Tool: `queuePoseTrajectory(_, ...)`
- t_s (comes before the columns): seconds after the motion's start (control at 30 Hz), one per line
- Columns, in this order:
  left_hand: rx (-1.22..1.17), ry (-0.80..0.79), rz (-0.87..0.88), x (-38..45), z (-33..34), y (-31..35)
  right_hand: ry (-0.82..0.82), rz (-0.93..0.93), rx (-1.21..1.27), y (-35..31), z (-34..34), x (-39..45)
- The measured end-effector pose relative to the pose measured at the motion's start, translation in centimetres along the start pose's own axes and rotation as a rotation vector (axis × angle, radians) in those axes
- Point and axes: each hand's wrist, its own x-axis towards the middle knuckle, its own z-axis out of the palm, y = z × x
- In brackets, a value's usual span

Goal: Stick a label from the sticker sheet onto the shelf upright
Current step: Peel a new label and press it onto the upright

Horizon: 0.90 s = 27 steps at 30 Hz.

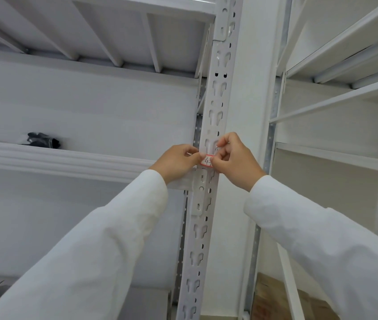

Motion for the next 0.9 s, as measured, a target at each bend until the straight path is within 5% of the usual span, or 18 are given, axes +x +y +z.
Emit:
queuePoseTrajectory(0.6, 0.082, 0.135, -0.058, 0.3, 1.0, -0.3, 0.082, -0.002, -0.242, 0.7, -0.3, 0.5)
queuePoseTrajectory(0.9, 0.077, 0.108, -0.055, 0.3, 1.0, 0.3, -0.040, 0.357, 0.202, 1.6, -1.3, 0.8)
